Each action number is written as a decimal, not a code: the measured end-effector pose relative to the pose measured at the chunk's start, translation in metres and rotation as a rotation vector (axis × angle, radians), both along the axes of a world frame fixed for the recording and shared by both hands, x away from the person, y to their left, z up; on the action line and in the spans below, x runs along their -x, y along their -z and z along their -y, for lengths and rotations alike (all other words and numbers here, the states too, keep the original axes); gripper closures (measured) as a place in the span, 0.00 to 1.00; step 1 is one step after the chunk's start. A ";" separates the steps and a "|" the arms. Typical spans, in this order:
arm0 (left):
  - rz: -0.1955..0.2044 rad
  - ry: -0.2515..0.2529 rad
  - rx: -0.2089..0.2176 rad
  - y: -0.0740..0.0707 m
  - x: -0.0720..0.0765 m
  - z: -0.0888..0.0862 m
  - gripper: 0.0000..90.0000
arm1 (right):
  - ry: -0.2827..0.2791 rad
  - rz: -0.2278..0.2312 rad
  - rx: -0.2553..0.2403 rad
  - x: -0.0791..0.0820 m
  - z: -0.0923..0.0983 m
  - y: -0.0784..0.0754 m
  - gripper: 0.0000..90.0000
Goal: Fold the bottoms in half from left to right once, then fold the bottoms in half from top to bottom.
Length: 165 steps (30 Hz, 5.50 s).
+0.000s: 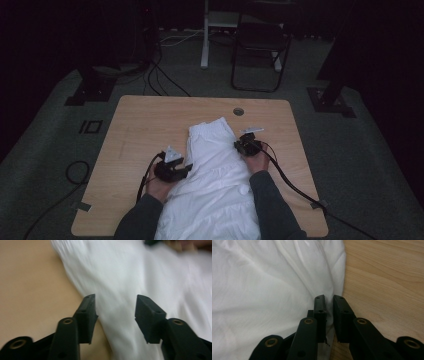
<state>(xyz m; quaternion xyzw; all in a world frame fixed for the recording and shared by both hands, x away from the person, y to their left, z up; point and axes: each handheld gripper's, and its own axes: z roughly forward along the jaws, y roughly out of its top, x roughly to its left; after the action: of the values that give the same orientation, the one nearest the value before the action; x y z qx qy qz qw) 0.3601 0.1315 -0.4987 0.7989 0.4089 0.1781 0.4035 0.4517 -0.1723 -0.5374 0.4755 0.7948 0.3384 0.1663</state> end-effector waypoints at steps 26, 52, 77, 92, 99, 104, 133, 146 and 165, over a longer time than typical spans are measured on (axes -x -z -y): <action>-0.040 -0.011 -0.071 0.046 0.024 0.007 0.60 | -0.167 -0.033 0.025 0.093 -0.003 -0.003 0.80; -0.050 0.002 -0.065 0.045 0.018 0.011 0.57 | -0.206 0.015 0.048 -0.003 -0.035 0.000 0.40; -0.101 -0.070 -0.026 0.044 -0.076 0.024 0.29 | -0.126 -0.009 -0.041 -0.005 -0.030 0.002 0.89; -0.117 -0.083 -0.067 0.039 -0.083 0.033 0.62 | -0.094 -0.002 -0.038 -0.011 -0.036 0.002 0.90; -0.151 -0.062 -0.018 0.038 -0.087 0.033 0.88 | -0.087 -0.001 -0.038 -0.010 -0.037 0.002 0.90; -0.146 -0.045 -0.014 0.027 -0.093 0.029 0.92 | -0.088 -0.004 -0.055 -0.016 -0.031 -0.005 0.92; 0.222 0.062 0.033 -0.150 -0.066 0.017 0.92 | -0.160 0.344 -0.155 0.012 -0.011 -0.178 0.93; 0.099 0.264 0.035 -0.074 0.079 0.007 0.92 | -0.361 0.218 -0.139 0.155 0.010 -0.117 0.93; -0.063 0.230 -0.218 0.030 0.059 0.017 0.91 | -0.370 -0.028 0.023 0.160 -0.017 -0.012 0.92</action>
<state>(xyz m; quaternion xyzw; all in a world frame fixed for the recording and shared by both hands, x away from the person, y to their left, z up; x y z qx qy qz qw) 0.3006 0.1146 -0.5285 0.8846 0.3056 0.1489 0.3191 0.2920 -0.1548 -0.5252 0.3238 0.8748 0.3476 0.0952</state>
